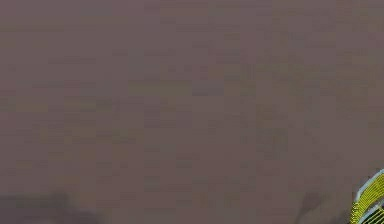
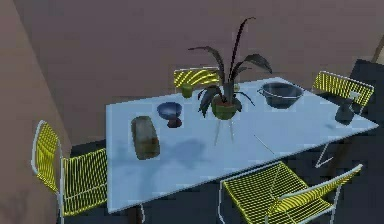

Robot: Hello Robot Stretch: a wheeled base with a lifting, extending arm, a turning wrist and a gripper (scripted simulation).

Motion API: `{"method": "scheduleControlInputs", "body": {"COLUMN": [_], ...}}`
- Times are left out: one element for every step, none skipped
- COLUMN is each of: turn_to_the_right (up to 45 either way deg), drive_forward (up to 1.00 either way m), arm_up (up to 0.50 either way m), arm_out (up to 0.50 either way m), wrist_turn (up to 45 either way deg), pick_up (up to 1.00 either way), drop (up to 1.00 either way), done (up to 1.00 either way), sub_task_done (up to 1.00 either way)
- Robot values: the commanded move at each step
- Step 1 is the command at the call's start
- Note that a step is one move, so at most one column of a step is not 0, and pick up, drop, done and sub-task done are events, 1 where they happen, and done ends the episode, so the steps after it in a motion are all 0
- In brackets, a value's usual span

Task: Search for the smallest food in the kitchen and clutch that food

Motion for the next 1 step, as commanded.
{"method": "scheduleControlInputs", "body": {"turn_to_the_right": [-3.0], "drive_forward": [0.0], "arm_up": [0.0], "arm_out": [0.0], "wrist_turn": [0.0], "pick_up": [0.0], "drop": [0.0], "done": [0.0], "sub_task_done": [0.0]}}
